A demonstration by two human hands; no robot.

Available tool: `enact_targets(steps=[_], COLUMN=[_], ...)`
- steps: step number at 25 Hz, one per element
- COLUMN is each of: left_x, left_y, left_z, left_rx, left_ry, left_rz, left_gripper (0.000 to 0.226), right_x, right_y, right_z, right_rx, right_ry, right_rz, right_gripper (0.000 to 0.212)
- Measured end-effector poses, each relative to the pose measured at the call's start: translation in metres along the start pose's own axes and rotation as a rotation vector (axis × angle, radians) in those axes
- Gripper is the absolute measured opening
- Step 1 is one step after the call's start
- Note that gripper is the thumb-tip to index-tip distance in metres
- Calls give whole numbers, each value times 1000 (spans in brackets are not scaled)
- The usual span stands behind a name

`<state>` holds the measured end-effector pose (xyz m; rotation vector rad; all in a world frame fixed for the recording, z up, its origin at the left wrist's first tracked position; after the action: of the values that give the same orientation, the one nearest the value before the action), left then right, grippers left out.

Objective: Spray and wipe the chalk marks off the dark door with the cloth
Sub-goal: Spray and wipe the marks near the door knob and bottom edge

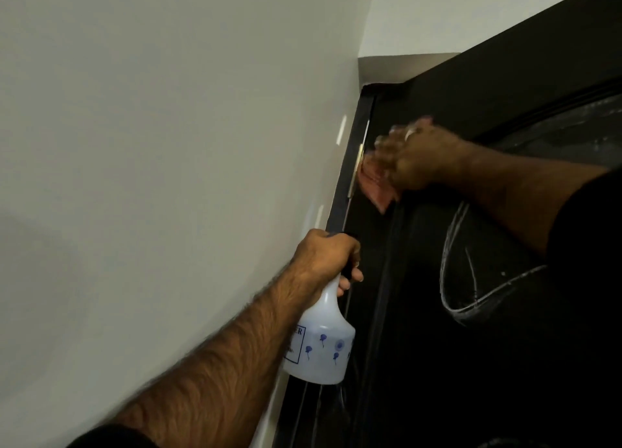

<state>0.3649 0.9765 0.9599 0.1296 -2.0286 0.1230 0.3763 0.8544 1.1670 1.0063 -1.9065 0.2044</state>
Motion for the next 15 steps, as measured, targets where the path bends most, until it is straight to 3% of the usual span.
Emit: enact_targets(steps=[2, 4, 8, 10, 12, 15], left_x=[-11, -20, -41, -54, -67, -79], left_y=[3, 11, 20, 23, 24, 25], left_z=[2, 6, 30, 44, 56, 59], left_rx=[26, 82, 141, 126, 110, 113], left_ry=[-5, -16, -54, -51, -36, -17], left_rz=[18, 21, -25, -45, -60, -57], left_gripper=[16, 15, 11, 10, 11, 12], right_x=[8, -21, -125, -181, -193, -131], right_y=[1, -14, -34, -50, -55, -31], right_z=[-5, -3, 47, 81, 92, 61], right_rx=[2, -32, -25, -79, -146, -52], right_ry=[-182, -222, 87, 289, 402, 119], right_rz=[-20, -8, -72, -53, -58, -119], right_gripper=[86, 96, 100, 87, 78, 87])
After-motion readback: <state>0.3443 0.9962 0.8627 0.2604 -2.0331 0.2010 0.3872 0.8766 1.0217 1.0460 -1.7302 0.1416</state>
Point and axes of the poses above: each hand's wrist, its own z-axis away from the middle knuckle, its own y-axis out of the back of the hand, x = y × z, the point moved 5 cm from there along -z, towards the middle knuckle, and after that the axes turned 2 degrees about -y, right-handed, at the moved point
